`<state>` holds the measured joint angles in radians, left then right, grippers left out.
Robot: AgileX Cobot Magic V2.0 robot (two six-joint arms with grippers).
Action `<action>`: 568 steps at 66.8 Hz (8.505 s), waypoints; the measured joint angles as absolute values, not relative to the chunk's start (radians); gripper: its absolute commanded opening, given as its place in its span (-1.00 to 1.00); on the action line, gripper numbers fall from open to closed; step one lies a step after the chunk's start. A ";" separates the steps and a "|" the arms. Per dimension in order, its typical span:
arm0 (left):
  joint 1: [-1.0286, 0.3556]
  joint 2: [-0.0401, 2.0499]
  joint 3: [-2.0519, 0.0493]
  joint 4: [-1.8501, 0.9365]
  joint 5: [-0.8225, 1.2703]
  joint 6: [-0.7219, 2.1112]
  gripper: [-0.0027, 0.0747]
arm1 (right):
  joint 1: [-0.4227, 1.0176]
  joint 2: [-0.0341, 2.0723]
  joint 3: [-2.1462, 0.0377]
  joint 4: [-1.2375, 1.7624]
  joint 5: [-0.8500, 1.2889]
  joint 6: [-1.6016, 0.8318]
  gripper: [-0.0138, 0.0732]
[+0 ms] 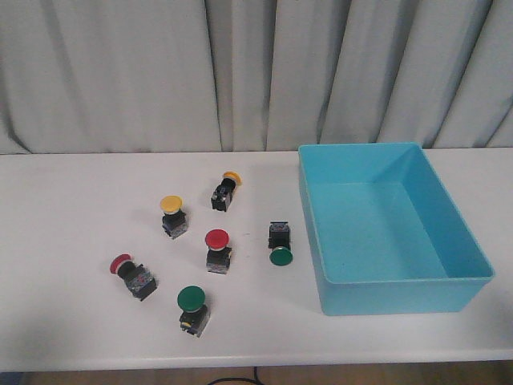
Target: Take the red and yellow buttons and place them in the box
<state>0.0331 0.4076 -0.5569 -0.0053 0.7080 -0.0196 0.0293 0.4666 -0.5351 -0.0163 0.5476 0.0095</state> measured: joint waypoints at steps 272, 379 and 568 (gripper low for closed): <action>-0.678 1.855 -1.533 -0.163 0.591 0.226 -0.60 | 0.029 0.477 -0.535 0.023 0.586 0.010 0.41; -0.538 1.511 -1.149 -1.050 0.994 1.846 -0.60 | 0.279 1.187 -0.804 1.038 0.817 -1.792 0.58; -0.536 1.511 -1.149 -0.223 0.779 0.503 0.38 | 0.108 1.891 -1.315 0.021 0.890 -0.020 -0.12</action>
<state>-0.5357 1.5114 -1.1490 -0.2232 0.7791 0.5034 0.1079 1.8905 -1.3148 0.0208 0.8899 -0.0204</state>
